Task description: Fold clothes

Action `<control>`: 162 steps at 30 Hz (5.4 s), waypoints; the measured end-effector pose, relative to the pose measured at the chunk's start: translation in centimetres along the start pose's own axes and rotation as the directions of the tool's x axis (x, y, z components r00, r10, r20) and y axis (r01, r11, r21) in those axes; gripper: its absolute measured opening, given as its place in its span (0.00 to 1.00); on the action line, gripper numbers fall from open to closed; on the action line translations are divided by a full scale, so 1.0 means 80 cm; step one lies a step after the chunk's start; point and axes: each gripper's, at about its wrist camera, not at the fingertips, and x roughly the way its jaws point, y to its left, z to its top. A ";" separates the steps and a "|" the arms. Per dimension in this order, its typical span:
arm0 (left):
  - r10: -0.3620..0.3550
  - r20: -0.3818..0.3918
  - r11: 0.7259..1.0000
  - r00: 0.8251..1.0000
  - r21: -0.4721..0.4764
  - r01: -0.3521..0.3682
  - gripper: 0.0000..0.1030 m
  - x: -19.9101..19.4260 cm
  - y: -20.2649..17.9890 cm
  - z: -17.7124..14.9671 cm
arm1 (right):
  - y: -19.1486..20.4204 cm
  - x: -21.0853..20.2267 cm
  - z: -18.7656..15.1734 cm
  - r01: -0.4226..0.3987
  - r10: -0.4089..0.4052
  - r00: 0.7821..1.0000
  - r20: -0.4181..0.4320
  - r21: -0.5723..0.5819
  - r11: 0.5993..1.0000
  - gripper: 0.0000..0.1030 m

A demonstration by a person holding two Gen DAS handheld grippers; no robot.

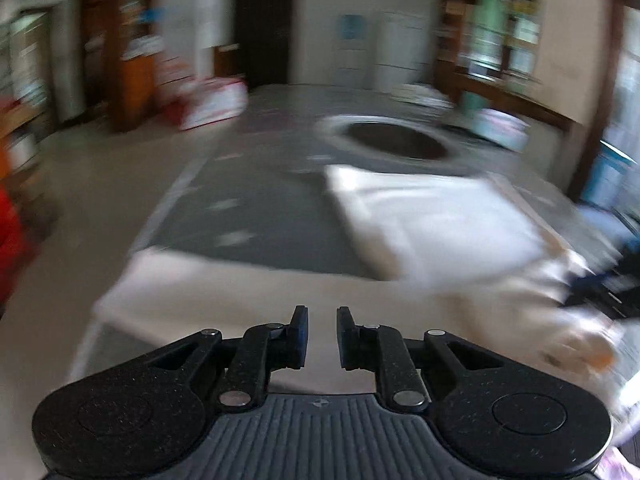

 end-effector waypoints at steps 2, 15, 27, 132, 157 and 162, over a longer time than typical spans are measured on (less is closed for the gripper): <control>0.097 0.006 0.993 0.995 -0.063 -0.097 0.17 0.001 0.027 0.001 | 0.002 -0.002 0.002 -0.004 0.004 1.000 0.008 0.001 1.000 0.30; 0.325 -0.036 0.915 0.945 -0.242 -0.324 0.32 0.038 0.112 0.007 | 0.017 -0.013 0.007 -0.018 0.018 0.999 0.031 -0.012 1.000 0.31; 0.270 0.001 0.914 0.963 -0.315 -0.256 0.07 0.033 0.114 0.010 | 0.018 -0.021 0.007 -0.019 0.019 0.998 0.056 -0.002 1.000 0.31; -0.469 -0.136 0.753 0.873 0.455 0.475 0.48 -0.023 -0.124 0.000 | -0.012 -0.033 -0.012 0.018 -0.016 0.999 0.045 -0.054 0.998 0.23; -0.512 -0.052 0.635 0.858 0.650 0.418 0.12 -0.032 -0.152 -0.036 | 0.046 -0.089 -0.073 0.065 -0.045 0.997 0.057 -0.423 0.904 0.60; -0.526 -0.037 0.671 0.850 0.596 0.442 0.12 -0.028 -0.141 -0.013 | 0.058 -0.070 -0.071 0.077 -0.023 0.993 0.118 -0.475 0.876 0.60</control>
